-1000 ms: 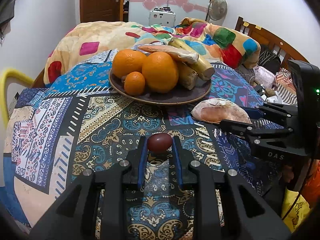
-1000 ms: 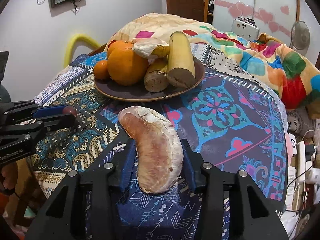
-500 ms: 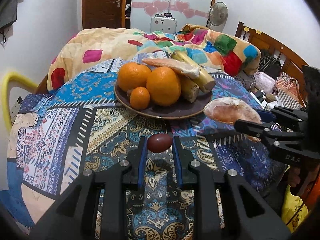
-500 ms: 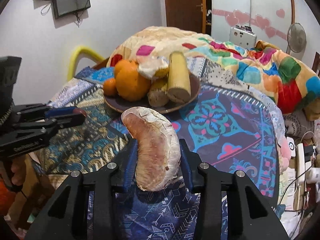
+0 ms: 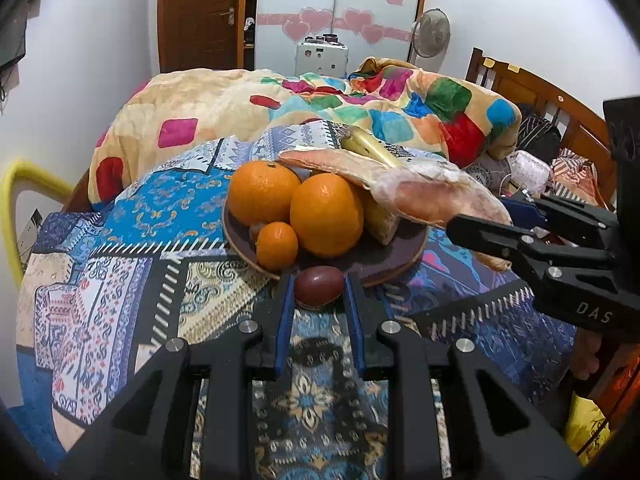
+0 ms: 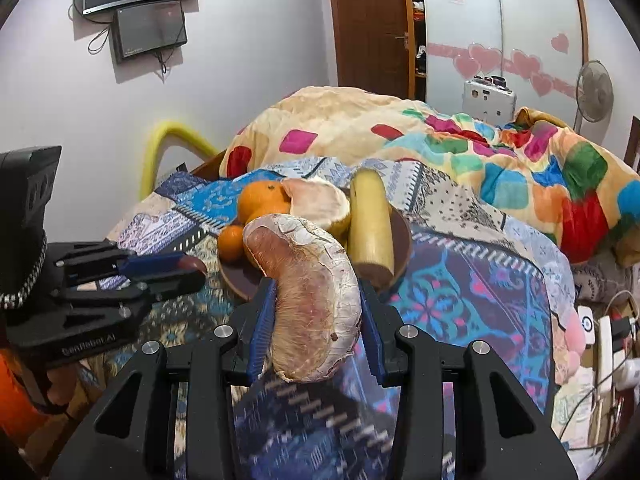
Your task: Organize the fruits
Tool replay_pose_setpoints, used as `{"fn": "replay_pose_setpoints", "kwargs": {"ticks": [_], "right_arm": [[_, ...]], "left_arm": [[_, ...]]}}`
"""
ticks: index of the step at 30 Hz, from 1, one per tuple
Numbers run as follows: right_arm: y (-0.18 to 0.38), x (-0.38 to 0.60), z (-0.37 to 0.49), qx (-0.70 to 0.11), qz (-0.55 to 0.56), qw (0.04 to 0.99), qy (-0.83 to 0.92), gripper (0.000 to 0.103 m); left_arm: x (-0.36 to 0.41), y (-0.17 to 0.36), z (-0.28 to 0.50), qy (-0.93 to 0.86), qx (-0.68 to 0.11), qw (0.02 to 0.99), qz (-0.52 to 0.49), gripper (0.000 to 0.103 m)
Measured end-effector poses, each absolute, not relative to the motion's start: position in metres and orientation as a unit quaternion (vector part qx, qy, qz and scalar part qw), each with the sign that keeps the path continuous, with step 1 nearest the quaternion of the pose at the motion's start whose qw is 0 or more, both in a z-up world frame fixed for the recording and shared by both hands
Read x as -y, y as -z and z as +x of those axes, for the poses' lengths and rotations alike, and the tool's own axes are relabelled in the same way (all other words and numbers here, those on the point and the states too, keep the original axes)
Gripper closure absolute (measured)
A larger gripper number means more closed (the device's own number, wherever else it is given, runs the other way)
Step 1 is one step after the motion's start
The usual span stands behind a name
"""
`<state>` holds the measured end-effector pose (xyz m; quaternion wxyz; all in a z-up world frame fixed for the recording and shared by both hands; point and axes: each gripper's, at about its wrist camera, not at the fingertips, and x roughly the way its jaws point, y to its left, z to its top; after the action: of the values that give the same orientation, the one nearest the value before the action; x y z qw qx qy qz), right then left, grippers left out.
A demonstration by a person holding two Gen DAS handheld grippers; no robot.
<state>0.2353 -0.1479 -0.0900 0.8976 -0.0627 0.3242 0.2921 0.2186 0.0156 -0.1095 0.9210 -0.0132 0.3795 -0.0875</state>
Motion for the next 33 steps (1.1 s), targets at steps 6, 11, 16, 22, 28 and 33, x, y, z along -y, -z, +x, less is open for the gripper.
{"fn": "replay_pose_setpoints", "kwargs": {"ticks": [6, 11, 16, 22, 28, 33], "right_arm": [[0.089, 0.133, 0.251, -0.318, -0.059, 0.897, -0.302, 0.066], [0.097, 0.120, 0.257, -0.324, -0.068, 0.892, -0.308, 0.066], [0.103, 0.117, 0.262, -0.333, -0.076, 0.888, -0.309, 0.065], [0.110, 0.115, 0.265, -0.345, -0.083, 0.883, -0.306, 0.066], [0.110, 0.116, 0.268, -0.349, -0.079, 0.882, -0.308, 0.065], [0.111, 0.116, 0.268, -0.349, -0.085, 0.882, -0.304, 0.065]], "left_arm": [[-0.016, 0.117, 0.237, 0.089, -0.385, 0.919, -0.007, 0.079], [-0.017, 0.124, 0.246, 0.089, -0.390, 0.917, -0.004, 0.079], [-0.015, 0.125, 0.247, 0.095, -0.388, 0.917, 0.000, 0.079], [-0.015, 0.128, 0.248, 0.099, -0.386, 0.917, -0.001, 0.079], [-0.015, 0.128, 0.248, 0.102, -0.387, 0.917, -0.002, 0.075], [-0.016, 0.130, 0.247, 0.101, -0.390, 0.915, -0.004, 0.073]]}}
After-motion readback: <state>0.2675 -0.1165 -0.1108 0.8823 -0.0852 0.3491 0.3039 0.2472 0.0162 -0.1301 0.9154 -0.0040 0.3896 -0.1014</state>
